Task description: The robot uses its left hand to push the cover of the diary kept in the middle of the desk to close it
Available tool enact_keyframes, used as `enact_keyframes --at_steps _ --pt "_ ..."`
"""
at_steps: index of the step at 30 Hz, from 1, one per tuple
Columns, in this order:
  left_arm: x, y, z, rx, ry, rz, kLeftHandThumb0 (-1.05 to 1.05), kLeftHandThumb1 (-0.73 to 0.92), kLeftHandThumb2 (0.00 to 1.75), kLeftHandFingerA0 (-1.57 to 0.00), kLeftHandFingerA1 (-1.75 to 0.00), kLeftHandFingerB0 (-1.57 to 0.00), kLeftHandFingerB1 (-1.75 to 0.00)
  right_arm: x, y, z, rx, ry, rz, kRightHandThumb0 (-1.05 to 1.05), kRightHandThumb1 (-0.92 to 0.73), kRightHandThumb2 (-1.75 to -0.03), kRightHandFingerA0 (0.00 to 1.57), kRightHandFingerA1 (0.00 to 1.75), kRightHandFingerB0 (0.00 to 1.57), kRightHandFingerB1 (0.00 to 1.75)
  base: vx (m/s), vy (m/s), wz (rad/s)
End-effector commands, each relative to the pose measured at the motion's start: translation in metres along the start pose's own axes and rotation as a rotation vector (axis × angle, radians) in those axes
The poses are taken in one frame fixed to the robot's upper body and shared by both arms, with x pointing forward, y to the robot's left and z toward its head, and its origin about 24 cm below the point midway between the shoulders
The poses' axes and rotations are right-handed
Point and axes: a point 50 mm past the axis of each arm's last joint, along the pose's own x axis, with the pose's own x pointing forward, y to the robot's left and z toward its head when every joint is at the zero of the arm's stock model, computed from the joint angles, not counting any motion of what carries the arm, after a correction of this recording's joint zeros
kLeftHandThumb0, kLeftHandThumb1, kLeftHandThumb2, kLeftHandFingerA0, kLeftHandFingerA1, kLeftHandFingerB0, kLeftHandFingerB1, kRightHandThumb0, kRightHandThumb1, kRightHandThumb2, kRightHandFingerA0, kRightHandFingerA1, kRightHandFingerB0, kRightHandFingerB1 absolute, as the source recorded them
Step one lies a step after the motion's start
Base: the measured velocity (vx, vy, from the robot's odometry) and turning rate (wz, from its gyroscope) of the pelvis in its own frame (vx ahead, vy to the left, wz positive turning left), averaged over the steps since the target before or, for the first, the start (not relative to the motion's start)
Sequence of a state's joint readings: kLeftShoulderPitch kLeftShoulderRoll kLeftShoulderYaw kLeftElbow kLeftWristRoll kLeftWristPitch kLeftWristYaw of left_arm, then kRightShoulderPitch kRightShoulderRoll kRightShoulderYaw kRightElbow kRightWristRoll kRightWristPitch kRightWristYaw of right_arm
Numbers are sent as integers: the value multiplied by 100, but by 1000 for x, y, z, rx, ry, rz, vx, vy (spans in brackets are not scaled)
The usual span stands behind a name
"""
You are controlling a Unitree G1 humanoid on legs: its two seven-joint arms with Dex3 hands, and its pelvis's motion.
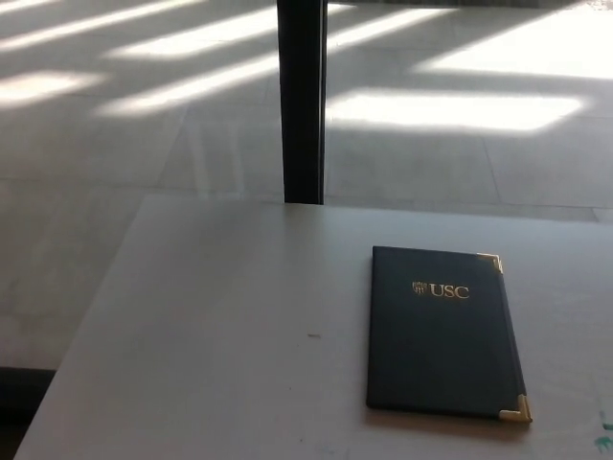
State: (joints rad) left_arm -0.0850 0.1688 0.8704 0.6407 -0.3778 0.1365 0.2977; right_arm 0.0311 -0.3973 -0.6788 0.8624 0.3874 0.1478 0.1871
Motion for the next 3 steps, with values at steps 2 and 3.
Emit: enact_keyframes --at_steps 2,3 --pt "3 0 3 -15 40 -1 -87 92 74 -62 -76 -33 -61 0 -5 5 19 -1 -6 -68 -92 -70 55 65 54 48 0 0 0" --pt "2 0 3 -15 40 -4 -87 92 74 -62 -76 -33 -61 0 -5 5 19 -1 0 -68 -92 -70 55 65 54 48 0 0 0"
